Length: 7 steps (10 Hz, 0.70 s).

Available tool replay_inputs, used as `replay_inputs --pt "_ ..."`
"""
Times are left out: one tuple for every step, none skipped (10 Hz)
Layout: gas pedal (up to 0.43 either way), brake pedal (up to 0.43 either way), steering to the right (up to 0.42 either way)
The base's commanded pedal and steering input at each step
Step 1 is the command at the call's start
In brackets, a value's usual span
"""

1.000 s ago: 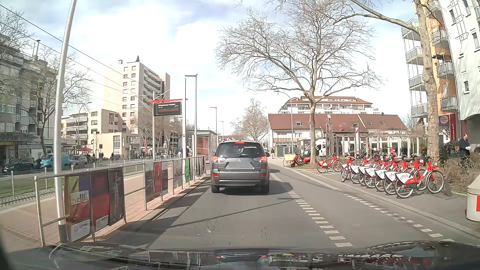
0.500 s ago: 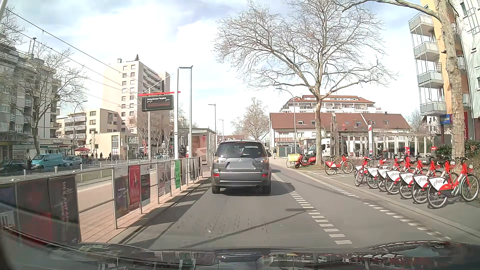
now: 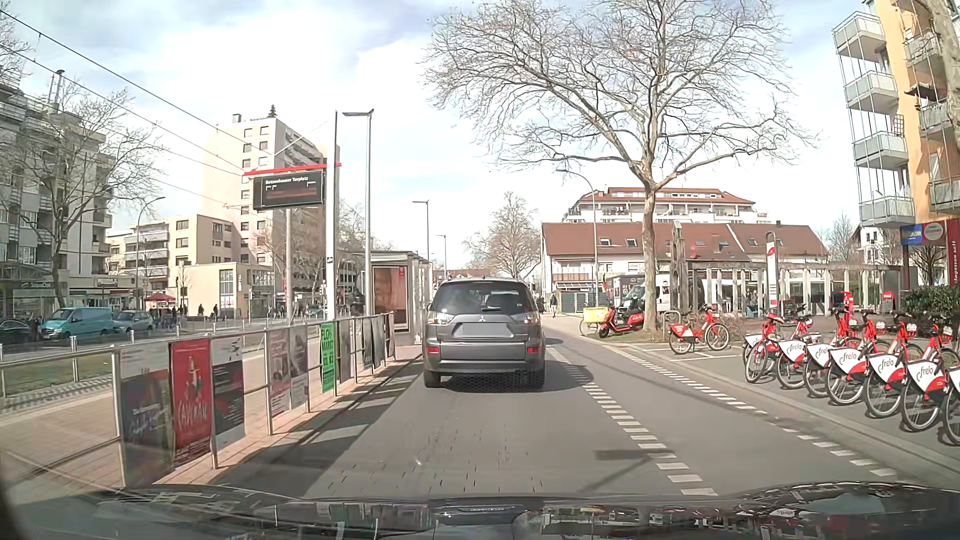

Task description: Follow the waypoints while adhering to traffic rules and regulations

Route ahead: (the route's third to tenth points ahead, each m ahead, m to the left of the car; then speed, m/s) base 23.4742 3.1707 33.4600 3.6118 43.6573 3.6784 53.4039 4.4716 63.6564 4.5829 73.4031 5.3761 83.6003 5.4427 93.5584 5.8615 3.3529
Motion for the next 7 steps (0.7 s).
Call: replay_inputs --pt "0.0 0.0 -0.005" --pt "0.0 0.0 -0.005" --pt "0.0 0.0 -0.005" --pt "0.0 0.0 -0.005" --pt "0.0 0.0 -0.004" --pt "0.0 0.0 -0.003" --pt "0.0 0.0 -0.003"
